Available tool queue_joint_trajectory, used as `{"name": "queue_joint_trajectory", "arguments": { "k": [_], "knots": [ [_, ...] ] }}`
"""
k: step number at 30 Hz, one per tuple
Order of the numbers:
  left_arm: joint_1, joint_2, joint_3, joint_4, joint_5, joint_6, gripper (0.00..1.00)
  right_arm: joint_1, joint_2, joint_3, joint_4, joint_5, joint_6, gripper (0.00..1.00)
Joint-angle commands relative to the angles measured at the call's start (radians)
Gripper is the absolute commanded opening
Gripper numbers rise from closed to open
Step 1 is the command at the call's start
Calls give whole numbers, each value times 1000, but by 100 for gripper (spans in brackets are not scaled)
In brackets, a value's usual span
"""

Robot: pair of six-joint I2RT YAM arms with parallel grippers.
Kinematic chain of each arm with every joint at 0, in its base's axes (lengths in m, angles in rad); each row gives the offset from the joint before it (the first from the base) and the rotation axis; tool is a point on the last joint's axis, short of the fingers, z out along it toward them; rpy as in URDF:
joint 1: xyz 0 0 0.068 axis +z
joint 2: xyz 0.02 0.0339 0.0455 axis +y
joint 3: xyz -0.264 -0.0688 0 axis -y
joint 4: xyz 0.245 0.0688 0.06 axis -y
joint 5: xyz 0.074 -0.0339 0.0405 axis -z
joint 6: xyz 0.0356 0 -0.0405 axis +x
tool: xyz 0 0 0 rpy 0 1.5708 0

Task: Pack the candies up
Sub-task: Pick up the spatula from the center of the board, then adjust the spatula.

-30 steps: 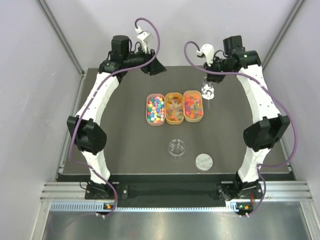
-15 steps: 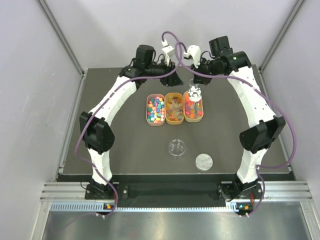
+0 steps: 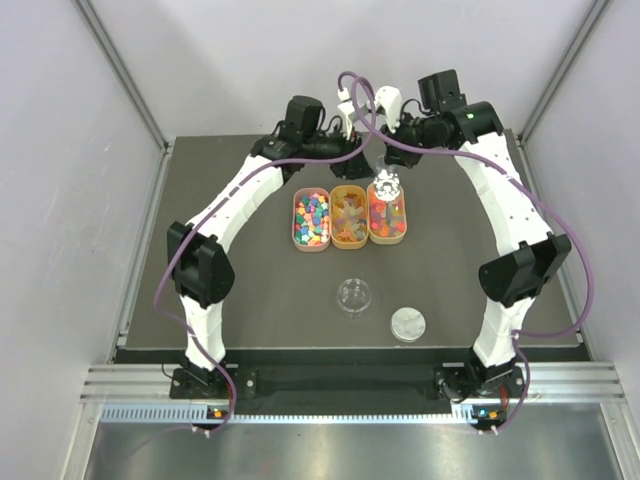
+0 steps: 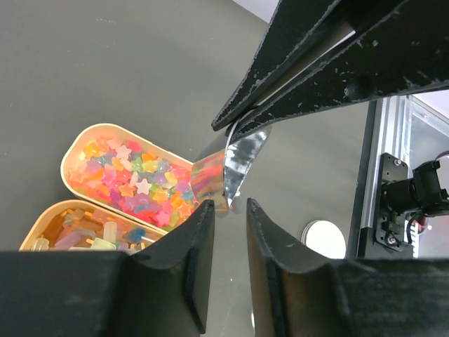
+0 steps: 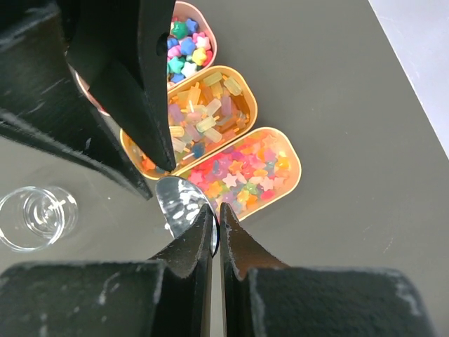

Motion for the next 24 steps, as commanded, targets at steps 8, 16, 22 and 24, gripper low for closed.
{"name": "queue_joint_trajectory", "arguments": {
  "k": [8, 16, 22, 24],
  "knots": [
    [-13, 35, 14, 152, 107, -108, 21, 70, 27, 36, 40, -32, 25, 0],
    [-10, 27, -10, 208, 162, -164, 0, 70, 21, 24, 49, -47, 55, 0],
    [-2, 13, -54, 347, 252, -287, 0, 70, 16, 18, 57, -58, 72, 0],
    [-2, 6, -64, 364, 265, -307, 0, 72, 14, 16, 57, -46, 72, 0]
  ]
}}
